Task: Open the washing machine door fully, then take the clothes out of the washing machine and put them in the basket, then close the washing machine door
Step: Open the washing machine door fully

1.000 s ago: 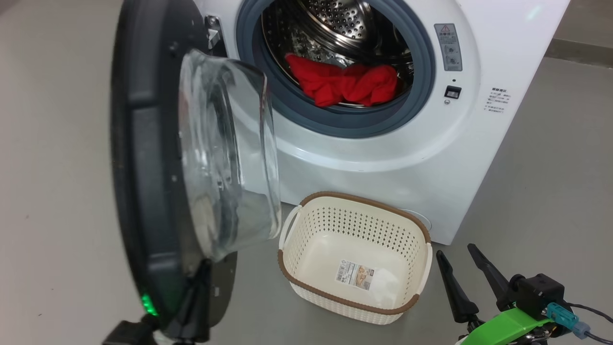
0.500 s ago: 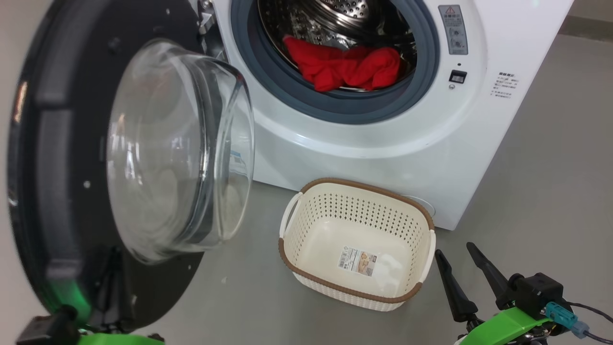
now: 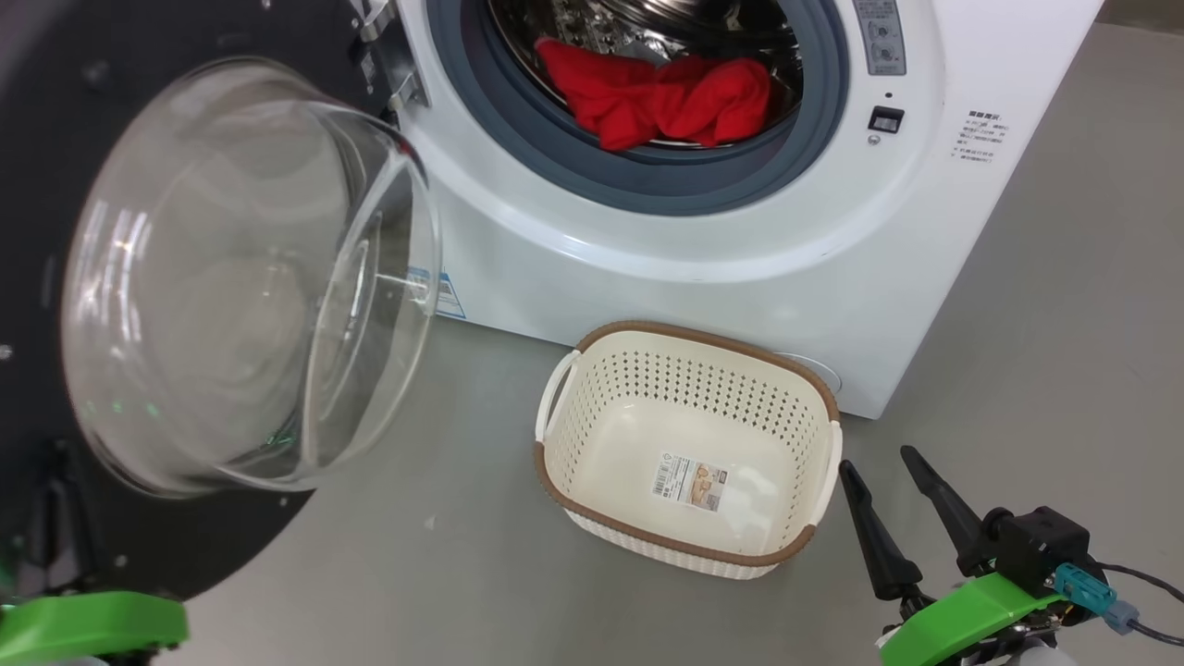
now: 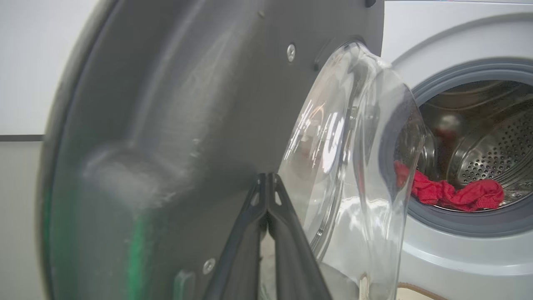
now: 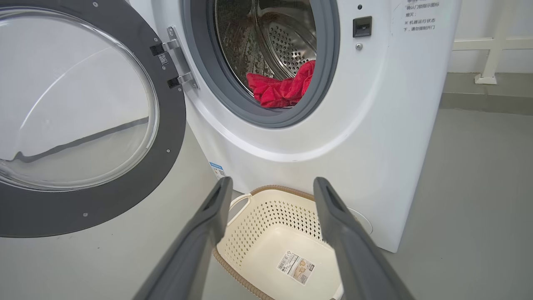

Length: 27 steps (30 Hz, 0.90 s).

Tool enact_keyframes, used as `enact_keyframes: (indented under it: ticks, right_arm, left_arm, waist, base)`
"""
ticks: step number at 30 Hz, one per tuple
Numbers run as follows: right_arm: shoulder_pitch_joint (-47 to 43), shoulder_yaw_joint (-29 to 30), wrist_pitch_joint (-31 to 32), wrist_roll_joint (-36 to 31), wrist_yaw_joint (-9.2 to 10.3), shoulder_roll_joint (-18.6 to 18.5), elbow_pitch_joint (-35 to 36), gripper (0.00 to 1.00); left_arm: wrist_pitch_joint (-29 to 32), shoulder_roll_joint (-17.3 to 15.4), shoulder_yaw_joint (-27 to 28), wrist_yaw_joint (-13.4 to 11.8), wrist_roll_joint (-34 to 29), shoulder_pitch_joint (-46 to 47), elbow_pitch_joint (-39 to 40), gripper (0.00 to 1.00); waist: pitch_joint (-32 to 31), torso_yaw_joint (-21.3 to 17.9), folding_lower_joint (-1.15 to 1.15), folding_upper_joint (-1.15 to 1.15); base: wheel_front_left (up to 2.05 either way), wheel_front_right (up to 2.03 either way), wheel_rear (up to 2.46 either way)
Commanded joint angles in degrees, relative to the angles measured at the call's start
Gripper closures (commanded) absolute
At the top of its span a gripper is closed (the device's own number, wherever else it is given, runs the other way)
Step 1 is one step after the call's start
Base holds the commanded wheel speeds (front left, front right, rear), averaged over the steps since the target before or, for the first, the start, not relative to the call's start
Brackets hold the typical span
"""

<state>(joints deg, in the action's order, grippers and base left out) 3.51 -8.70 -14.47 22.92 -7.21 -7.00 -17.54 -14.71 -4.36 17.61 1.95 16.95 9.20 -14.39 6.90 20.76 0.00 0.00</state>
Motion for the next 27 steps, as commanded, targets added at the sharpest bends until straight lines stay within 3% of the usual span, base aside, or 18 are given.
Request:
enact_keyframes:
  ticks: [1,15,27]
  right_arm:
    - [1.95,-1.28,-0.52,-1.15,-0.28,-0.35,1.26,0.0]
    - [3.35,-1.39,-0.52,-1.56,-0.28,-0.54,1.36,0.0]
    - [4.33,-1.25,-0.52,-1.89,-0.28,-0.88,1.63,0.0]
  left_arm:
    - [-0.29,-3.01,3.64,-0.1,-0.77,2.44,0.65,1.0]
    - [-0.29,-8.53,12.79,2.4,-2.31,10.13,-9.51,1.0]
    - [-0.29,-12.53,16.46,4.05,-4.23,16.79,-18.97,1.0]
  waist:
    - [0.22,-0.18,0.0,0.0]
    - [2.55,-1.57,0.0,0.0]
    - [4.54,-2.19,0.0,0.0]
  base:
    - [0.0,0.0,0.0]
    - [0.0,0.0,0.0]
    - [0.0,0.0,0.0]
